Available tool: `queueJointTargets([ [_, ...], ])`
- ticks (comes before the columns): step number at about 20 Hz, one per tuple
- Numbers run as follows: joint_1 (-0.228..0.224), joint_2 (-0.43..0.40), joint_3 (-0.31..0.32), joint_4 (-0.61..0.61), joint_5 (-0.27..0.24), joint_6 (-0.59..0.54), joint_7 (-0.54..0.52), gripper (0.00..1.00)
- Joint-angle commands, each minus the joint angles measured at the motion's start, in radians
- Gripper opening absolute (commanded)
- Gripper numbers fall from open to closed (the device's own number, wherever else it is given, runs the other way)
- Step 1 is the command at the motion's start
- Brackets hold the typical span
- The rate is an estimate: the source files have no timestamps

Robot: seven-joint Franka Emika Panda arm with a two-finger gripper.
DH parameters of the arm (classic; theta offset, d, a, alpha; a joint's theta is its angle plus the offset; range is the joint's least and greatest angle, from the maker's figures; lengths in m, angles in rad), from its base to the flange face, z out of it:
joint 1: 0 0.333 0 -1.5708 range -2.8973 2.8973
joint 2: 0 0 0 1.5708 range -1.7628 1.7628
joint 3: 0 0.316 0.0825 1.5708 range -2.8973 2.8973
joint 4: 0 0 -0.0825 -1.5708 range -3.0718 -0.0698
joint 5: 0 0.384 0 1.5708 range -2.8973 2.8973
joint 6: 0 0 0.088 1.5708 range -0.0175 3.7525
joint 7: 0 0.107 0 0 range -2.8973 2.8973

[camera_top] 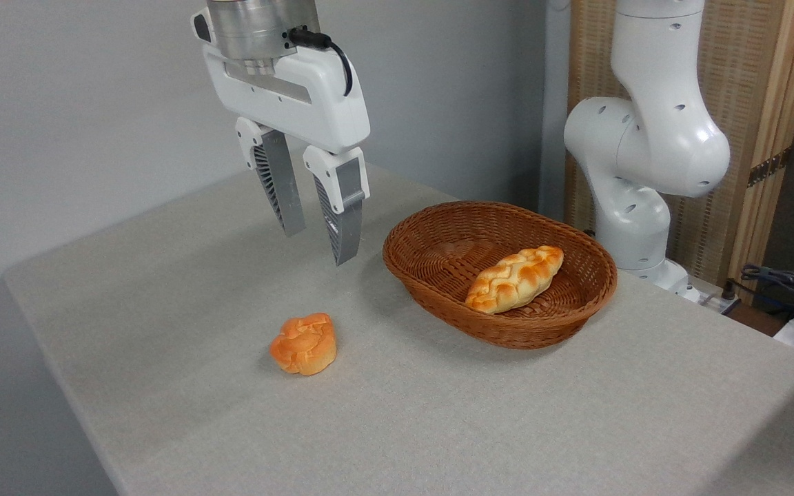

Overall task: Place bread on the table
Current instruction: 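Move the open gripper toward the wicker basket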

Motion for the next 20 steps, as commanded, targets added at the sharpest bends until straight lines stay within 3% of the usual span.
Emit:
queueJointTargets([
  [1, 0.005, 0.005, 0.006, 0.016, -0.010, -0.014, -0.003, 1.00],
  [9, 0.003, -0.025, 0.014, -0.021, -0.010, -0.014, -0.002, 1.00],
  [16, -0.004, -0.274, 0.015, -0.336, -0.004, -0.029, 0.030, 1.00],
  [20, -0.011, -0.452, 0.014, -0.577, -0.003, -0.023, 0.072, 1.00],
])
